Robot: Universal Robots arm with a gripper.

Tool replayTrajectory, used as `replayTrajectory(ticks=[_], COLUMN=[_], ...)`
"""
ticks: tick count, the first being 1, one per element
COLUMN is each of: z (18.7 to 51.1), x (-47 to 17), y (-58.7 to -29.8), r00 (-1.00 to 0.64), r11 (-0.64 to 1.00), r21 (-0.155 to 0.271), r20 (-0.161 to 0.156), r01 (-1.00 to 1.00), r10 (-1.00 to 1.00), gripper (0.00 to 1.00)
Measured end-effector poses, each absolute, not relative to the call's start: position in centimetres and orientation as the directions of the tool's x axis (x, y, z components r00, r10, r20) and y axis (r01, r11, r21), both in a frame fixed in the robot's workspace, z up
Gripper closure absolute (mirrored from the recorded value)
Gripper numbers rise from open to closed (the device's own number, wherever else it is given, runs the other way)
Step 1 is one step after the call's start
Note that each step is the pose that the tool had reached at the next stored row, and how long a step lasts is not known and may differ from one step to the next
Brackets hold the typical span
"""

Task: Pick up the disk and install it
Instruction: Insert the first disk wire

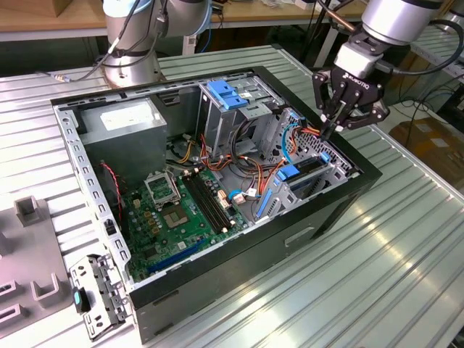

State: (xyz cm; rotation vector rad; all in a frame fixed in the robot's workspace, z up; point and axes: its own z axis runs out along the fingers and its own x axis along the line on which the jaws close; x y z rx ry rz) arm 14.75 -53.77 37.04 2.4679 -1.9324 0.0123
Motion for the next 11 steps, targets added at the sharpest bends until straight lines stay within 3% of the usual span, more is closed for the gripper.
replayTrajectory(ticks=[11], z=[37.04], x=[14.11], y=[-53.77], r00=[0.232], r11=[-0.232], r21=[0.001], r20=[0.011], r01=[-0.973], r10=[-0.973], gripper=[0.83])
